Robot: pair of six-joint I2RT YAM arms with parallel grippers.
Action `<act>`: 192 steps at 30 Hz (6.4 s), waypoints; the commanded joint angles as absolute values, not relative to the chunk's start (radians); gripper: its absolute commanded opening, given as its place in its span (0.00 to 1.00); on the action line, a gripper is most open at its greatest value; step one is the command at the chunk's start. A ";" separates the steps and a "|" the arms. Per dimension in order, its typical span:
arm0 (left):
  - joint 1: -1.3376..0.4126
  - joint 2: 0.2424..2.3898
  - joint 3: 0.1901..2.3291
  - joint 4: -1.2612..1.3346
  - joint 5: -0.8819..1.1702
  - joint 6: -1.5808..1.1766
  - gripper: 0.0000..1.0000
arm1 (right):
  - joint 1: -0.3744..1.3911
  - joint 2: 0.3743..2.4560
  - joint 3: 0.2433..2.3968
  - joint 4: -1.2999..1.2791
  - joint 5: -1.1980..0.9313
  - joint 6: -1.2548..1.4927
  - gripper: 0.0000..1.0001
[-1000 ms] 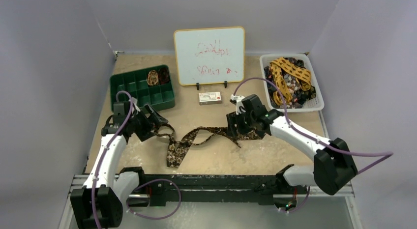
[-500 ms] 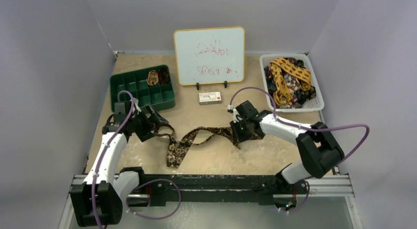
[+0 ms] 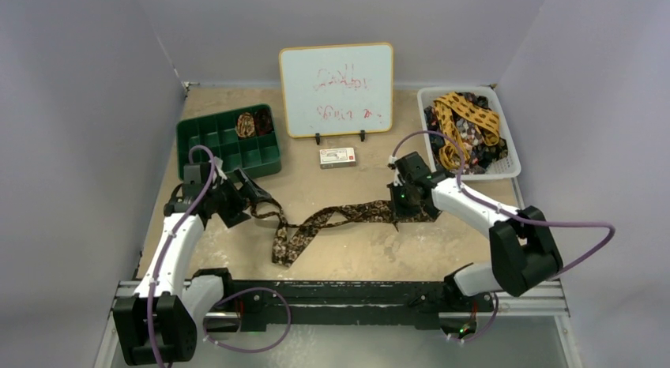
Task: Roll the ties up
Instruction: Flatten out the tie at the center of the board.
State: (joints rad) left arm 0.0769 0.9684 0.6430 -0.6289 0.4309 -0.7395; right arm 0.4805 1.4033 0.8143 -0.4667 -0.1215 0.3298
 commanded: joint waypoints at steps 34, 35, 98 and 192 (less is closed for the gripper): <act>0.019 1.001 0.503 -0.475 0.309 -0.942 0.74 | 0.318 1.525 0.982 -0.615 -0.190 0.221 0.07; 0.019 1.033 0.505 -0.461 0.310 -0.948 0.73 | 0.318 1.523 0.982 -0.615 -0.190 0.220 0.07; -0.210 1.021 0.768 -0.798 0.168 -0.770 0.56 | 0.277 1.453 1.150 -0.391 -0.396 0.023 0.56; -0.268 1.690 1.112 -0.710 0.291 -0.136 0.25 | 0.482 1.946 1.187 -0.738 -0.758 -0.156 0.00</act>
